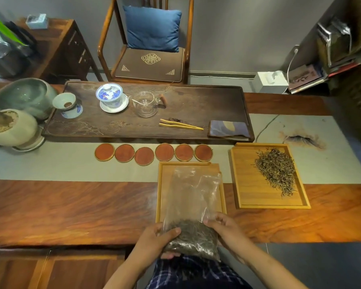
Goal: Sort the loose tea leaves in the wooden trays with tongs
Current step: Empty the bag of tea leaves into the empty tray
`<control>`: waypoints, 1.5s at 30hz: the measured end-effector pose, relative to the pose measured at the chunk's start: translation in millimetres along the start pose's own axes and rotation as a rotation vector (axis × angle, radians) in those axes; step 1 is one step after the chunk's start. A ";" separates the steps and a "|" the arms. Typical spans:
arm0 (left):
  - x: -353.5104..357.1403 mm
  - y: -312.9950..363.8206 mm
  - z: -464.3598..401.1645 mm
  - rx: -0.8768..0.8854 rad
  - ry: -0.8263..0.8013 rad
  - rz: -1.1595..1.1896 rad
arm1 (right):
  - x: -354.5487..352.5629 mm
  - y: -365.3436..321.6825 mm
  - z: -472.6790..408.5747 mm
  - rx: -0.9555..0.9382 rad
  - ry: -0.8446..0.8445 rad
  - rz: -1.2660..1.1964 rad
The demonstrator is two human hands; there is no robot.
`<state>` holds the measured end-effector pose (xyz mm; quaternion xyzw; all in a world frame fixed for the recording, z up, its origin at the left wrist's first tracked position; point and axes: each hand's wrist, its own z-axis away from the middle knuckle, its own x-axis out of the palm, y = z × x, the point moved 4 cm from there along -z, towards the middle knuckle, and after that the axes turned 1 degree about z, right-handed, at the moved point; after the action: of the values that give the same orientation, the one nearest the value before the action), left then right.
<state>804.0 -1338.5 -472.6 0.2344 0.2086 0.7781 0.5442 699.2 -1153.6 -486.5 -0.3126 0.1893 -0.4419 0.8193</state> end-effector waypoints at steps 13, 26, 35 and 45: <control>2.8 19.4 10.8 0.008 -0.019 0.061 | 6.4 -18.1 14.7 0.112 -0.049 -0.234; 6.5 32.5 5.6 0.058 -0.030 0.030 | -7.1 -34.1 15.8 0.137 -0.088 -0.206; 5.0 49.7 9.9 0.088 -0.027 0.061 | -12.0 -60.1 23.0 0.046 -0.004 -0.155; 4.0 85.5 18.2 0.088 -0.053 0.089 | -23.0 -92.6 28.0 -0.036 0.003 -0.171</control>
<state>749.5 -1360.8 -407.9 0.2877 0.2174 0.7852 0.5034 647.2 -1163.0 -402.2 -0.3417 0.1709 -0.5071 0.7726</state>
